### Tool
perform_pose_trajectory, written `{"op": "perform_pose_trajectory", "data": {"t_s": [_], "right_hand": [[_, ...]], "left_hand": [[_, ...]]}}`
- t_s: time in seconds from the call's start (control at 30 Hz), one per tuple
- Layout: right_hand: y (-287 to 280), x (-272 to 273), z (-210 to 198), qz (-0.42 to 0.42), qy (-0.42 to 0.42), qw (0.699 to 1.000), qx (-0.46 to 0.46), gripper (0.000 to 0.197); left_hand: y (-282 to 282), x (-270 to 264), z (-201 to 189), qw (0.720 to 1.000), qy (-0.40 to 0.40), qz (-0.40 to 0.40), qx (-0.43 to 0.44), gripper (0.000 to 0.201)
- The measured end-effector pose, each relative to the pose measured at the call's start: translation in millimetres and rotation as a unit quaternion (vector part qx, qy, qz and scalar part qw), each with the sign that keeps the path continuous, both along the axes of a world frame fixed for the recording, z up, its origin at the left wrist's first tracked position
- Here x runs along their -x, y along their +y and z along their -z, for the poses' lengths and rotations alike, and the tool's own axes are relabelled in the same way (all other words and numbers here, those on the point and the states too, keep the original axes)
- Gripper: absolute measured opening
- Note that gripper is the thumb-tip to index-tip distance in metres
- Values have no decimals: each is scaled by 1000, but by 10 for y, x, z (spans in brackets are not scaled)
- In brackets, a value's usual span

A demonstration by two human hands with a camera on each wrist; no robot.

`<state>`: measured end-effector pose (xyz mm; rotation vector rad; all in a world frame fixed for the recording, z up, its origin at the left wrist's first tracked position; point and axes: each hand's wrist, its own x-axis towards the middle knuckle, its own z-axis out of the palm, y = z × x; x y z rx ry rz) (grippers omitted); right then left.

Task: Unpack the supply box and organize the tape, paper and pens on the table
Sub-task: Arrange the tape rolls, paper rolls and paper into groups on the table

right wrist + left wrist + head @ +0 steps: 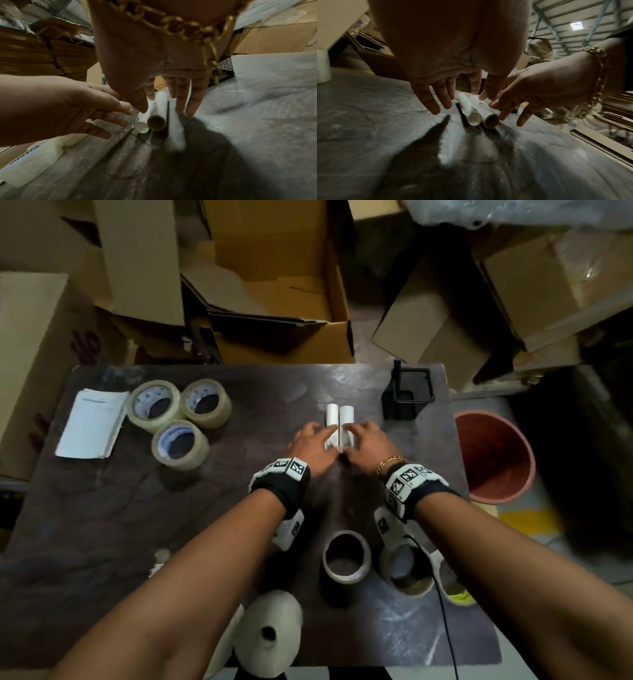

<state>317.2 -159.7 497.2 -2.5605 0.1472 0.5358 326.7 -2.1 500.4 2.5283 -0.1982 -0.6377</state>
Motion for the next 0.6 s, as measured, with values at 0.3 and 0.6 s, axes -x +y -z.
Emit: {"op": "perform_pose_trajectory", "data": {"t_s": [0.3, 0.6], "right_hand": [[-26, -5, 34, -25, 15, 998, -59, 44], [-104, 744, -258, 36, -16, 988, -152, 37]], "left_hand": [[-206, 158, -57, 997, 46, -43, 35, 40], [-168, 936, -399, 982, 0, -136, 132, 32]]}}
